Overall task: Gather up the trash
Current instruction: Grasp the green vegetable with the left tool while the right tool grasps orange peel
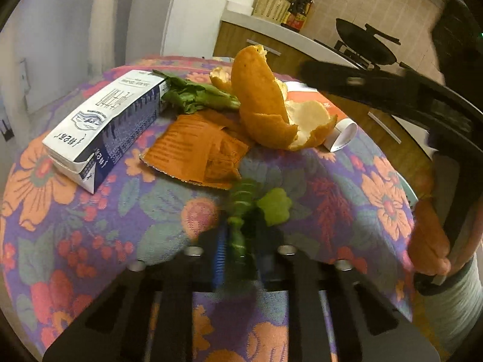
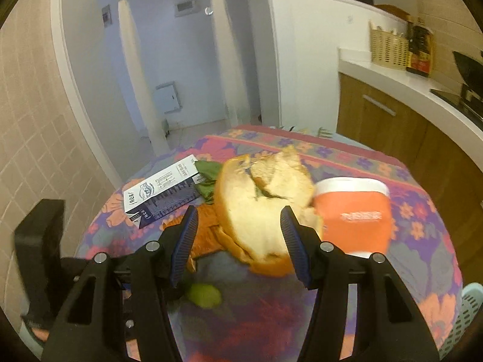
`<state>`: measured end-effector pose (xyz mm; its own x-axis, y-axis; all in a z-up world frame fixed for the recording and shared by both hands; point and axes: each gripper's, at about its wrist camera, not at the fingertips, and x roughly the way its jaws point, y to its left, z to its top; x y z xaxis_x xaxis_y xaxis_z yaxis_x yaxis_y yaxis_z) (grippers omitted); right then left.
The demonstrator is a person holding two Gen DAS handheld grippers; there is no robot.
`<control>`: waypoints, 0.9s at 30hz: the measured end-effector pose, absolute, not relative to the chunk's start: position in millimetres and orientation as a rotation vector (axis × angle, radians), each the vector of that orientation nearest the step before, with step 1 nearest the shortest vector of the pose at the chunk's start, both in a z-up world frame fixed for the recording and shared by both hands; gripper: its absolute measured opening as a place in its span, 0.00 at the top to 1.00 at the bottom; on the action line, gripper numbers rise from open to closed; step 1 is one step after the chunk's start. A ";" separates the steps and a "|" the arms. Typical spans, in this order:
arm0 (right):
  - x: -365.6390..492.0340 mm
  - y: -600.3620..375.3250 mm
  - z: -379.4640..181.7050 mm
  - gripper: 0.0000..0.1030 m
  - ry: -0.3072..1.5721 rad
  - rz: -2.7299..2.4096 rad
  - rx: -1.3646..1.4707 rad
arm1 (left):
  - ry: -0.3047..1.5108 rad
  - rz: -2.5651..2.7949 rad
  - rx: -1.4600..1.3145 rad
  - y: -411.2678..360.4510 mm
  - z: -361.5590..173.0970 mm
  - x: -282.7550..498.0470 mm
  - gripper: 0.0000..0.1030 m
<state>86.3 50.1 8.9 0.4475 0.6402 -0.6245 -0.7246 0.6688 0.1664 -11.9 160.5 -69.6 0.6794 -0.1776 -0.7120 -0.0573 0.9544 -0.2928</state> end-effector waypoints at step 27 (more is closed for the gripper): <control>89.5 46.1 52.7 0.95 0.542 0.885 -0.102 | 0.647 -0.073 -0.366 169.2 -38.5 -43.6 0.96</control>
<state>89.5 46.1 52.7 0.5087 0.7076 -0.4904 -0.7580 0.6382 0.1347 -43.6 169.2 -38.5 0.7975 -0.1794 -0.5761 -0.0469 0.9335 -0.3555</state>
